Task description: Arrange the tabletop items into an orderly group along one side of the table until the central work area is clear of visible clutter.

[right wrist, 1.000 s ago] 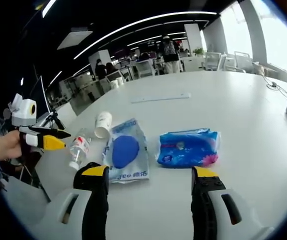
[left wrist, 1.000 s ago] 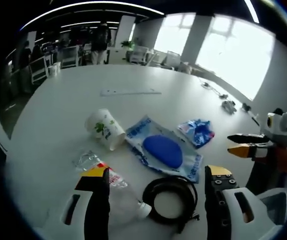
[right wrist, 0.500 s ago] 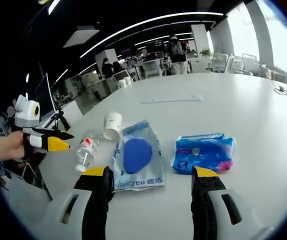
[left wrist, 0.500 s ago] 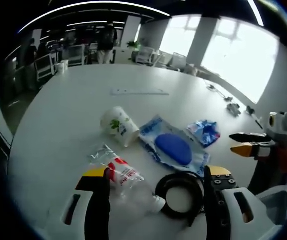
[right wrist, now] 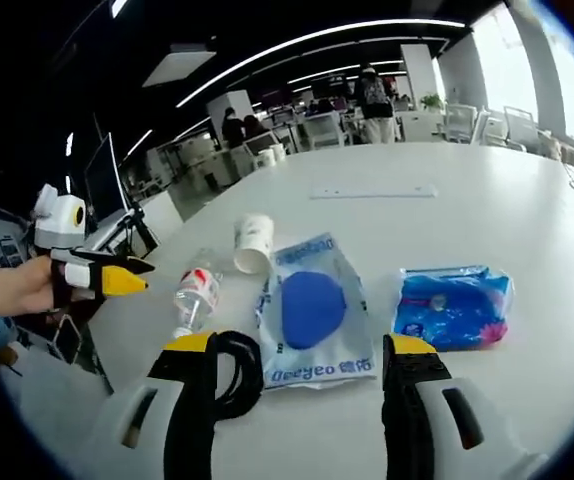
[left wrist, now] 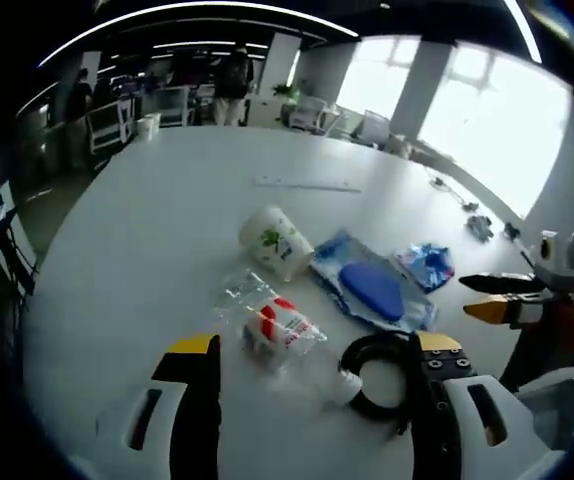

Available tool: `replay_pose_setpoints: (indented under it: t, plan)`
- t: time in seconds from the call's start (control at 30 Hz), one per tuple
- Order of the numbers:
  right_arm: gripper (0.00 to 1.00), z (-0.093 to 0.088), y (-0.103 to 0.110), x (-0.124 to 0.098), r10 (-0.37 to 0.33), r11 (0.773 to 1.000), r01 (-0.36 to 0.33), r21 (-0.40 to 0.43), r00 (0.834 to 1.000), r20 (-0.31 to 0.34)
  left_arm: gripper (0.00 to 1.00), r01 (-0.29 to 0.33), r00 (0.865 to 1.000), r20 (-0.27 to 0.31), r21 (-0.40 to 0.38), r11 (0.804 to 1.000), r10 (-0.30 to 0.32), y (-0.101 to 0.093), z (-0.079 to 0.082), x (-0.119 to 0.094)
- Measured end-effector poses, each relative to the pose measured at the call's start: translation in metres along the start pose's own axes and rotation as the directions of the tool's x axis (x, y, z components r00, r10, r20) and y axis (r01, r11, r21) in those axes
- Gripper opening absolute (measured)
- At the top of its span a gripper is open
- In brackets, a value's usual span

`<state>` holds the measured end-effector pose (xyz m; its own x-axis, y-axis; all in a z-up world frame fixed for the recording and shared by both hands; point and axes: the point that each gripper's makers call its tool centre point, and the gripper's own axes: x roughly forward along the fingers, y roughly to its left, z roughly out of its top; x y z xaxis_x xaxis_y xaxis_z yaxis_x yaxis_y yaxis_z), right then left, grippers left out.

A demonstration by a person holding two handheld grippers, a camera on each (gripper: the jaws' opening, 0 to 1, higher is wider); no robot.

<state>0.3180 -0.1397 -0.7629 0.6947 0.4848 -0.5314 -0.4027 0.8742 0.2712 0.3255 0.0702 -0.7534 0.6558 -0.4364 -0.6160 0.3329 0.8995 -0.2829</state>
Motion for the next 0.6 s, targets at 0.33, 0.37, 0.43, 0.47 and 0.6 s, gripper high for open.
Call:
replay_pose_setpoints:
  t: [0.33,0.37,0.43,0.47,0.6]
  plan:
    - [0.65,0.002,0.021,0.014,0.036,0.999,-0.036,-0.019,0.999,-0.010,0.73,-0.020,1.000,0.008,-0.026,0.999,0.020,0.016,-0.006,-0.010]
    - [0.65,0.002,0.023,0.015,0.039,0.999,-0.040,-0.021,0.999,-0.010,0.73,-0.022,1.000,0.010,-0.030,0.999,0.023,0.018,-0.006,-0.012]
    - [0.64,0.002,0.028,0.018,0.048,0.999,-0.049,-0.025,0.999,-0.014,0.73,-0.024,1.000,0.010,-0.035,0.999,0.024,0.020,-0.007,-0.013]
    - [0.64,0.003,0.032,0.020,0.055,0.998,-0.056,-0.026,0.998,-0.014,0.73,-0.025,1.000,0.010,-0.037,0.999,0.026,0.022,-0.008,-0.014]
    - [0.63,0.002,0.044,0.029,0.078,0.996,-0.079,-0.030,0.997,-0.022,0.73,-0.031,0.999,0.012,-0.046,0.998,0.032,0.028,-0.010,-0.017]
